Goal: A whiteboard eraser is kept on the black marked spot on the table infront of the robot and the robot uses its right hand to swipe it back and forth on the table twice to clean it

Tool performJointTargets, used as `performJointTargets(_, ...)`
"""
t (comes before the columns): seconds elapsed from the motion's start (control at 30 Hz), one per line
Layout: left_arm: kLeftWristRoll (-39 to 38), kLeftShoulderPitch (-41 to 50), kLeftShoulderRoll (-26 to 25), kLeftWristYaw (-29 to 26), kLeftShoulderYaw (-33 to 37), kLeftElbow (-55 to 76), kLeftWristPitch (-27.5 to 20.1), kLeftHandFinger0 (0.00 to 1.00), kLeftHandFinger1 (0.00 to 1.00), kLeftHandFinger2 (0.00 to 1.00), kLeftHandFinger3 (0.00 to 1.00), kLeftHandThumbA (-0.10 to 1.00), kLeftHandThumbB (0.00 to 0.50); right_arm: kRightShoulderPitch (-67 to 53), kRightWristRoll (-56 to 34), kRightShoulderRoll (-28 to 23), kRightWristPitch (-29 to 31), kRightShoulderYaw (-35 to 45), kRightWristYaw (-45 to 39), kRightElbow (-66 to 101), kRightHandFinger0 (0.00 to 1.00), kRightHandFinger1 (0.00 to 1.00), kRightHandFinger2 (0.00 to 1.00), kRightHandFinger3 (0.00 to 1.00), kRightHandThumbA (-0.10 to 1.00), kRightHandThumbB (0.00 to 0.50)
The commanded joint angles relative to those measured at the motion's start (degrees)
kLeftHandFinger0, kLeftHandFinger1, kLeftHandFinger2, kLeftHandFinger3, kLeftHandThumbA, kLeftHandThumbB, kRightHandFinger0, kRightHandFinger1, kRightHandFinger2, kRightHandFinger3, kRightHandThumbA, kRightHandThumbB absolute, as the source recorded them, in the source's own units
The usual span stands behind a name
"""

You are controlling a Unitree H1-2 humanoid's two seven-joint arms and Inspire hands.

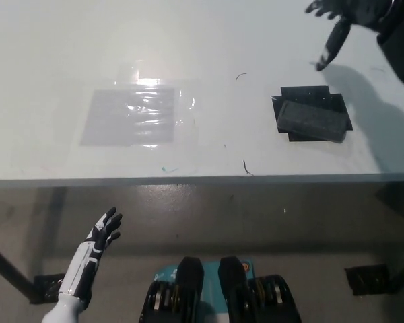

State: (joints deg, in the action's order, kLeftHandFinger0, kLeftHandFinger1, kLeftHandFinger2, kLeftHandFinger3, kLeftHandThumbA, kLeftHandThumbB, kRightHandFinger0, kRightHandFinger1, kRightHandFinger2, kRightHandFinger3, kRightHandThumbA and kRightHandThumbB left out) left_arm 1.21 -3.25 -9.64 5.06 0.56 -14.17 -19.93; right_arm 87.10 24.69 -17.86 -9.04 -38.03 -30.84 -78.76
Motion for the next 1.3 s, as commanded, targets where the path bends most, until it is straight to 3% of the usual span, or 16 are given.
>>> performJointTargets(0.0, -0.07, -1.13, -1.58, 1.46, 0.46, 2.47, -6.75, 1.0, 1.0, 1.0, 1.0, 1.0, 0.415, 10.61, 3.91, -0.14, -3.4, -1.71, -6.48, -2.67, 1.0, 1.0, 1.0, 1.0, 1.0, 0.416)
performJointTargets(0.3, -0.32, -1.22, -1.76, 2.15, 0.47, 2.78, -6.51, 1.0, 1.0, 1.0, 1.0, 1.0, 0.402, 9.92, 4.88, -0.03, -5.41, -1.59, -5.14, -3.47, 1.0, 1.0, 1.0, 1.0, 1.0, 0.473)
performJointTargets(0.37, -0.22, -1.17, -1.8, 2.2, 0.47, 2.64, -6.68, 1.0, 1.0, 1.0, 1.0, 1.0, 0.4, 9.32, 3.92, 0.05, -6.03, -0.33, -5.17, -3.6, 1.0, 1.0, 1.0, 1.0, 1.0, 0.446)
performJointTargets(0.4, -0.38, -1.11, -1.83, 2.34, 0.48, 2.6, -6.79, 1.0, 1.0, 1.0, 1.0, 1.0, 0.398, 8.98, 4.15, 0.16, -5.59, -0.45, -5.18, -3.58, 1.0, 1.0, 1.0, 1.0, 1.0, 0.469)
performJointTargets(0.47, -0.39, -1.07, -1.83, 2.38, 0.43, 2.57, -6.84, 1.0, 1.0, 1.0, 1.0, 1.0, 0.401, 8.32, 3.65, 0.66, -6.2, 0.27, -4.93, -3.6, 1.0, 1.0, 1.0, 1.0, 1.0, 0.436)
performJointTargets(0.73, -0.29, -0.95, -1.61, 2.22, 0.25, 2.71, -6.62, 1.0, 1.0, 1.0, 1.0, 1.0, 0.413, 5.6, 4.29, 1.93, -5.77, 0.66, -3.0, -3.65, 1.0, 1.0, 1.0, 1.0, 1.0, 0.446)
performJointTargets(0.8, -0.33, -0.99, -1.64, 2.26, 0.25, 2.77, -6.55, 1.0, 1.0, 1.0, 1.0, 1.0, 0.411, 4.82, 4.0, 2.1, -5.57, 1.14, -3.63, -3.83, 1.0, 1.0, 1.0, 1.0, 1.0, 0.42)
performJointTargets(0.9, -0.24, -1.05, -1.65, 2.22, 0.24, 2.88, -6.53, 1.0, 1.0, 1.0, 1.0, 1.0, 0.417, 3.64, 4.45, 2.3, -5.03, 0.95, -3.95, -3.85, 1.0, 1.0, 1.0, 1.0, 1.0, 0.419)
performJointTargets(1.0, -0.38, -1.15, -1.82, 2.4, 0.24, 2.78, -6.58, 1.0, 1.0, 1.0, 1.0, 1.0, 0.413, 2.54, 3.98, 2.59, -4.74, 1.48, -5.93, -3.98, 1.0, 1.0, 1.0, 1.0, 1.0, 0.367)
performJointTargets(1.1, -0.23, -1.24, -1.59, 2.22, 0.25, 2.73, -6.6, 1.0, 1.0, 1.0, 1.0, 1.0, 0.42, 1.53, 6.1, 2.66, -1.84, -0.46, -5.98, -3.81, 1.0, 1.0, 1.0, 1.0, 1.0, 0.363)
performJointTargets(1.13, -0.42, -1.25, -1.58, 2.32, 0.25, 2.79, -6.45, 1.0, 1.0, 1.0, 1.0, 1.0, 0.423, 1.16, 5.44, 2.71, -1.55, 0.18, -5.81, -3.8, 1.0, 1.0, 1.0, 1.0, 1.0, 0.339)
performJointTargets(1.27, -0.07, -1.42, -1.68, 2.2, 0.16, 2.86, -6.95, 1.0, 1.0, 1.0, 1.0, 1.0, 0.41, -0.21, 7.21, 3.29, -1.3, -1.4, -4.11, -3.98, 1.0, 1.0, 1.0, 1.0, 1.0, 0.394)
